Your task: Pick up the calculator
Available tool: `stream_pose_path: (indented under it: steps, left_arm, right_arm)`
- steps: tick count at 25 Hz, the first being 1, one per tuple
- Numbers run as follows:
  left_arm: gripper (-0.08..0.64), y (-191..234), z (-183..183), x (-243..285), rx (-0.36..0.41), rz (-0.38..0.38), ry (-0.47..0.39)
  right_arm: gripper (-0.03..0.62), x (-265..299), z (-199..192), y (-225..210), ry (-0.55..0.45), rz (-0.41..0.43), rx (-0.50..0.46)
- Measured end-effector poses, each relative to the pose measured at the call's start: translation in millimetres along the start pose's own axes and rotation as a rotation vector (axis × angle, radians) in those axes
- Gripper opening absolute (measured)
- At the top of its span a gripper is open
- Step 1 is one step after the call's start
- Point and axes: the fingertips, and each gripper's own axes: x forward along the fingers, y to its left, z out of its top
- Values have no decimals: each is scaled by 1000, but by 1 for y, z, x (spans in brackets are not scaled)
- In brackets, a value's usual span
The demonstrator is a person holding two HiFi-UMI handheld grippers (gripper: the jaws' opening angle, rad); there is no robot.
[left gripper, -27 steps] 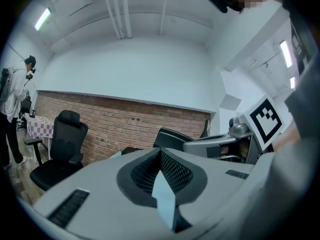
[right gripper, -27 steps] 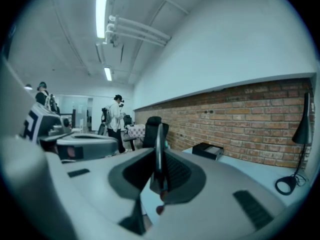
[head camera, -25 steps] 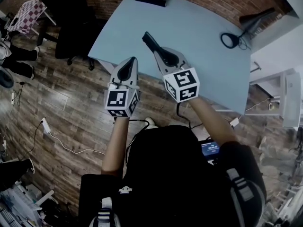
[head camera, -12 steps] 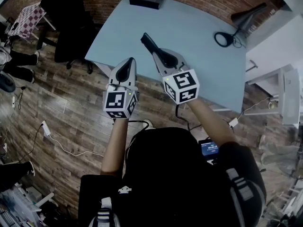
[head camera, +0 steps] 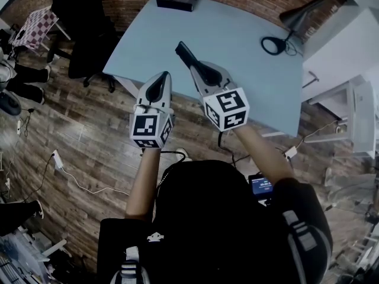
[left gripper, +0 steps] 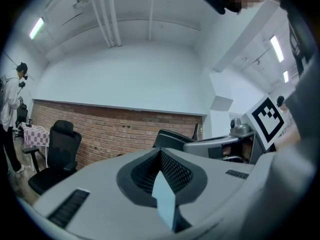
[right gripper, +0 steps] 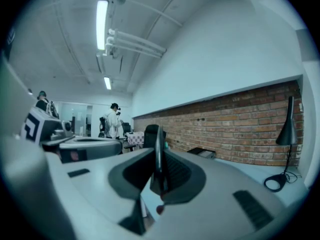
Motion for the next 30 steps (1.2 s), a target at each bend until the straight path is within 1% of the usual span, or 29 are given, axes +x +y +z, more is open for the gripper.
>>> stream_pose_path:
  steps: [4,12,24,30]
  left_arm:
    - [8,-22,6,-8,-12,-12,-10]
    - [8,-64,12,-30,15,-9,-26]
    - [8,-122,8,-66,35,-1,-15]
    - [8,-143,7,-77,45,-2,-4]
  right_arm:
    - [57,-23,3,-2,-13,1,4]
    - [57,-68,3,0,-36,14,13]
    - [57,-130,-4,9,-58,36,33]
    - [57,-153,-6,10,-64,42,39]
